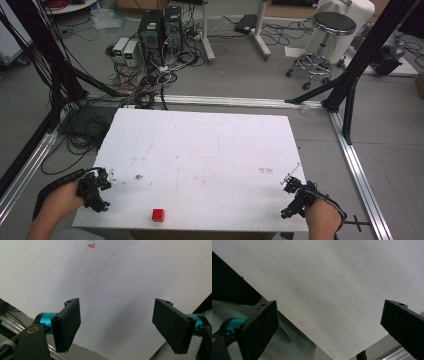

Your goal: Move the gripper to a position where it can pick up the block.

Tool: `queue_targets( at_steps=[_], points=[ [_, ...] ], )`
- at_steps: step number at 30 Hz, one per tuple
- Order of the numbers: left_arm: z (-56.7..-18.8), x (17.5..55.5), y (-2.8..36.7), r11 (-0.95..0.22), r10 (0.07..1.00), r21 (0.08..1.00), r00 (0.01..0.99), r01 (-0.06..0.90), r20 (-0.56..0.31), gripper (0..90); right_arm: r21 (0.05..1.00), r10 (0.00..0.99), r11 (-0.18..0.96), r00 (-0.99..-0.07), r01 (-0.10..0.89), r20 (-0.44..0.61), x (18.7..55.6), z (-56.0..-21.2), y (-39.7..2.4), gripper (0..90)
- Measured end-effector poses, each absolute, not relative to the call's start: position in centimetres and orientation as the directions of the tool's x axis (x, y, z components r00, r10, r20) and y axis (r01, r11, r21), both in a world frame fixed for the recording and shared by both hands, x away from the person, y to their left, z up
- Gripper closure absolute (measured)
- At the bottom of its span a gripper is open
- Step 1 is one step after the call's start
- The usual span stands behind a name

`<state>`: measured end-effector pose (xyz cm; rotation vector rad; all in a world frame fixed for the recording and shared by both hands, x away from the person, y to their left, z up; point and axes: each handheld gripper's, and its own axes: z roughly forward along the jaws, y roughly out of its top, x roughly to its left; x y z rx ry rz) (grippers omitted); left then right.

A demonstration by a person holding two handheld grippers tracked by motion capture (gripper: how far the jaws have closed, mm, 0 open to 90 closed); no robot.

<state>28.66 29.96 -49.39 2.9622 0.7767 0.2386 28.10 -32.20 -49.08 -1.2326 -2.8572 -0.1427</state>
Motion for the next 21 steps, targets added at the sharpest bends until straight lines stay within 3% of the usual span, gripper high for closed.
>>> queue_targets(
  at_steps=[11,21],
  points=[
    [-49.7,28.7,28.9,-0.9,0.435,0.093,0.89,0.425,0.138,23.1,0.08,0.727,0.679,-0.683,0.73,0.071,28.0,-49.1,-32.3,0.9],
    [-49.3,28.9,28.0,-0.946,0.322,0.067,0.938,0.316,0.13,23.1,0.087,0.719,0.685,-0.69,0.723,0.076,28.1,-49.0,-32.3,0.9]
  ],
)
